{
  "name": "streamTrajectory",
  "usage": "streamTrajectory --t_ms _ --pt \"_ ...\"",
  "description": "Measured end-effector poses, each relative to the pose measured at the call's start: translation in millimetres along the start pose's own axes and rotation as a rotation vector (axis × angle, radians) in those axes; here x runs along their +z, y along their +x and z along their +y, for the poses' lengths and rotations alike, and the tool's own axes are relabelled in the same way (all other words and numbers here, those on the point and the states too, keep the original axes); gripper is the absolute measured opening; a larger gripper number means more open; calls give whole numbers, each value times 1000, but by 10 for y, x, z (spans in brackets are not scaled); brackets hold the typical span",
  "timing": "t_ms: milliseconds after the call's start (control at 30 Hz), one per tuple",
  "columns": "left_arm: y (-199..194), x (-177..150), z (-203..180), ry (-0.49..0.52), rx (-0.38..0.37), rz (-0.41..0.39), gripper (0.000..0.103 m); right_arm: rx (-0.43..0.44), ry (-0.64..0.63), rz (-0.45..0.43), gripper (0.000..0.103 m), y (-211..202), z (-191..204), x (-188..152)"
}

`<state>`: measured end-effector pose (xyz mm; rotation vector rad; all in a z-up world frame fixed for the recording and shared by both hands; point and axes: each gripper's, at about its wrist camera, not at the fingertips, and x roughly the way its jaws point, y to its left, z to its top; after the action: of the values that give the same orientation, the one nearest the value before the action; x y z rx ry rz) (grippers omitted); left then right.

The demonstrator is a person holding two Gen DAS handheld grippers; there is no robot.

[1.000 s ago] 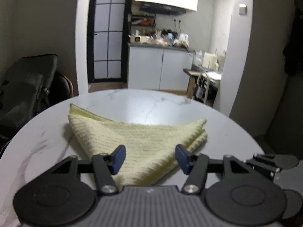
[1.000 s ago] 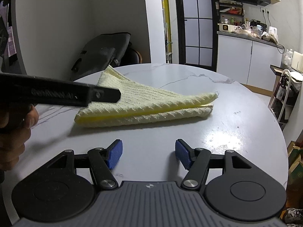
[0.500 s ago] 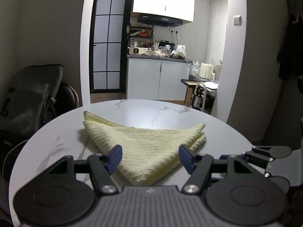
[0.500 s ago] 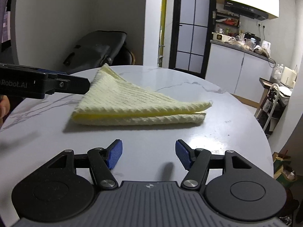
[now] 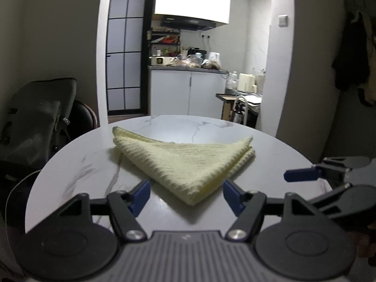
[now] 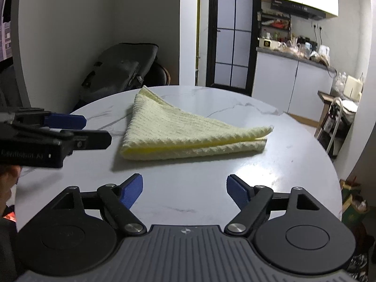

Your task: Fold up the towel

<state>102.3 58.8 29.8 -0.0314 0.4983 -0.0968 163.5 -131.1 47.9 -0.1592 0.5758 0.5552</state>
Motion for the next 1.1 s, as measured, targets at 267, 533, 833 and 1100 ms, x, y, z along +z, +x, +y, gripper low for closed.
streamTrajectory --t_ms 267,533,833,1100 --pt "-49 -27 61 -3 -20 2 93 -21 9 -1 96 -90 74 -12" --pt "-103 -55 8 36 -22 17 97 -61 -18 -12 102 -169 139 -64" --pt "-157 -100 -95 117 -74 51 102 -79 23 -6 102 -285 65 -187" --pt "-227 -172 -211 212 -146 57 103 -65 8 -19 102 -397 67 -258"
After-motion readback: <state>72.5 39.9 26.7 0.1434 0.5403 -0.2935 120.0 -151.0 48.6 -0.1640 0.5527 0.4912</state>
